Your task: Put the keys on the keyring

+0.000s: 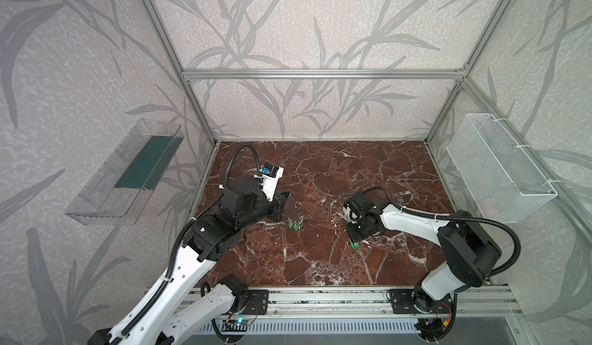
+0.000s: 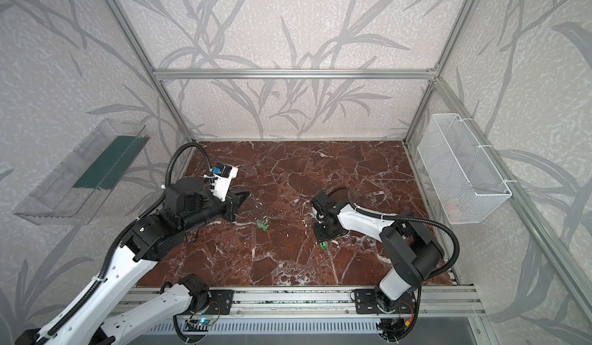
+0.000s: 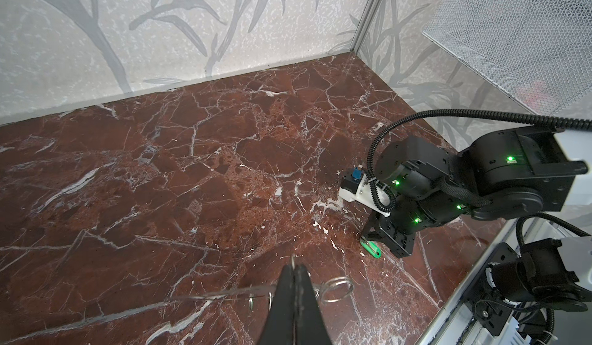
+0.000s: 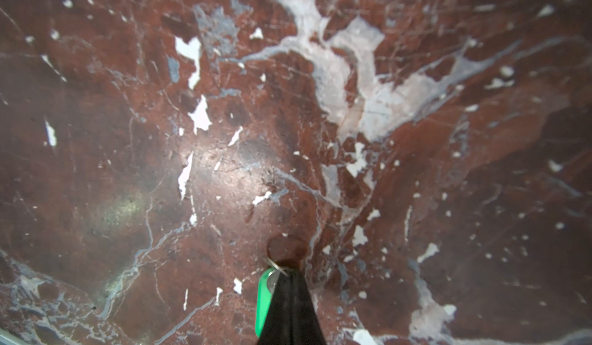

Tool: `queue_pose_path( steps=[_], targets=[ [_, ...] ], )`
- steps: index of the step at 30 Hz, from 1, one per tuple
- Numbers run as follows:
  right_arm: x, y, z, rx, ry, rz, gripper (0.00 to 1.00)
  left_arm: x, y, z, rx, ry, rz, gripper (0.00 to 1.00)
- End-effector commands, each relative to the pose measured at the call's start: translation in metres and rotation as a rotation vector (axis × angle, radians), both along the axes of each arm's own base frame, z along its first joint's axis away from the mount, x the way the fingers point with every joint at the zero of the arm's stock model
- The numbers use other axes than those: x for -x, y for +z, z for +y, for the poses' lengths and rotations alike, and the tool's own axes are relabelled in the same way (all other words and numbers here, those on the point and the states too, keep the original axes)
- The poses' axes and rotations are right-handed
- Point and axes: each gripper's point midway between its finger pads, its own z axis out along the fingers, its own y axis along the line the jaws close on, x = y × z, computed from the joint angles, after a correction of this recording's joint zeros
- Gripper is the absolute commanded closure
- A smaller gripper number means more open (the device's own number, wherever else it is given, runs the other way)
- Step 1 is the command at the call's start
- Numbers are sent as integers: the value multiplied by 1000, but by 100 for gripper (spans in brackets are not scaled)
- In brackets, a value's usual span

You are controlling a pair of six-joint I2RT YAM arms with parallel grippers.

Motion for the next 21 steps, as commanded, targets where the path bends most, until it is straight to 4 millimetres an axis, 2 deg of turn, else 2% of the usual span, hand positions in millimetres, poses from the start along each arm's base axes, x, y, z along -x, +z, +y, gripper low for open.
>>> queue_pose_path(
  steps=[1,4,11,15,20,21],
  targets=[
    [-5,5,1,-26,-29,-38,97,-3,8,-1,25,3,-27,100],
    [-4,16,0,-25,-14,-44,81,-3,8,0,26,5,-29,100],
    [-2,45,-2,-10,40,-51,65,0,12,1,32,3,-41,100],
    [-5,49,1,37,107,-15,64,1,13,0,35,-7,-42,100],
    [-5,40,3,126,176,102,64,2,14,0,39,-12,-43,100],
    [-4,33,2,156,182,141,64,2,14,-1,39,-13,-43,100]
  ],
)
